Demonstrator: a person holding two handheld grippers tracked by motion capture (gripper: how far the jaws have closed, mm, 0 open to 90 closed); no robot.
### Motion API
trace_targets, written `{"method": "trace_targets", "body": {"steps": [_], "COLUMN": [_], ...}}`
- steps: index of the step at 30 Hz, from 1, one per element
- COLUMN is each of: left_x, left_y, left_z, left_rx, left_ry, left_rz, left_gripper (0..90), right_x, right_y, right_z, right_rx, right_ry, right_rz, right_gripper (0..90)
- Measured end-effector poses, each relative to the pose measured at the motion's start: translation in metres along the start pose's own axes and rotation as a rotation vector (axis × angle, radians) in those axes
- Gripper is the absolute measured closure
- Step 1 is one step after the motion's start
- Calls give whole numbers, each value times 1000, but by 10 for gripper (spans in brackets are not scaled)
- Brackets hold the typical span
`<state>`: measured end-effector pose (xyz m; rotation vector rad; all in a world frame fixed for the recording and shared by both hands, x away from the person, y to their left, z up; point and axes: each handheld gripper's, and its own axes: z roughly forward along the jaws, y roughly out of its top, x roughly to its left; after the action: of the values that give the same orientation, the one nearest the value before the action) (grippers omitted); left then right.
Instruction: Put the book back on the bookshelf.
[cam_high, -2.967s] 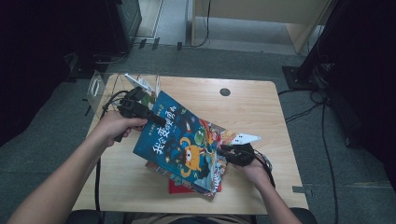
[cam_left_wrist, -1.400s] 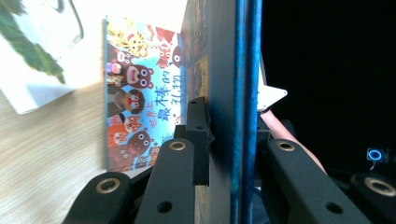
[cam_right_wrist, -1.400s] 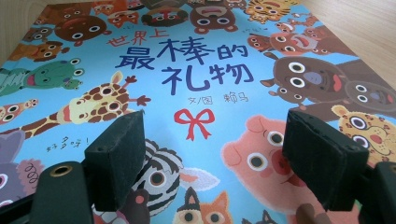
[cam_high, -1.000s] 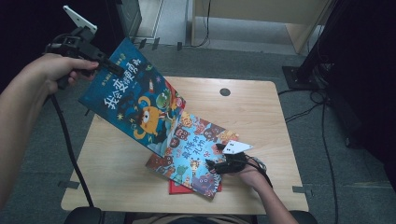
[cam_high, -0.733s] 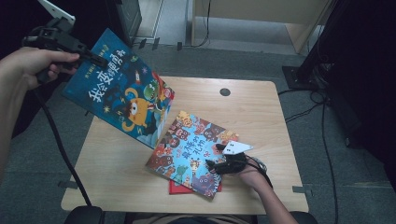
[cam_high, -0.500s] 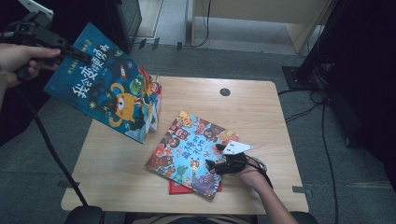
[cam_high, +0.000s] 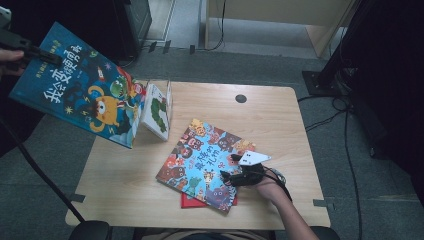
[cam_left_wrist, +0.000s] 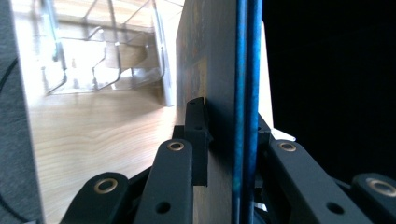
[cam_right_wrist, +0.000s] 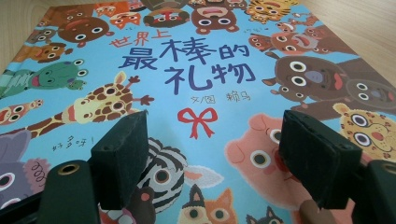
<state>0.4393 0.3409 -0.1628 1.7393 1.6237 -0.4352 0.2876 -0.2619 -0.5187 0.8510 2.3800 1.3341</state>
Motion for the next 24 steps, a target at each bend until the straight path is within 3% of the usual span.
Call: {"method": "trace_targets", "body": {"steps": [4,10,13,19,24], "left_x": [10,22,29,41,46], "left_y": [-4,-10,-14,-16,-15], "left_z": [-15,-25,-31,-37,-33], "left_rx": [-19,-35,-36,-53,-56], "left_ry": [22,52,86,118,161], "left_rz": [-15,-38,-49,-79,-73], "left_gripper": [782,782,781,784,786], "right_x": [0,0,0,0,0], "right_y": [0,0,0,0,0], "right_z": [0,0,0,0,0], "right_rx": [-1,0,0,0,-1], "right_ry": [1,0,-1,-1,0], "right_rz": [1,0,1,1,0], "right_gripper": [246,247,248,251,254]}}
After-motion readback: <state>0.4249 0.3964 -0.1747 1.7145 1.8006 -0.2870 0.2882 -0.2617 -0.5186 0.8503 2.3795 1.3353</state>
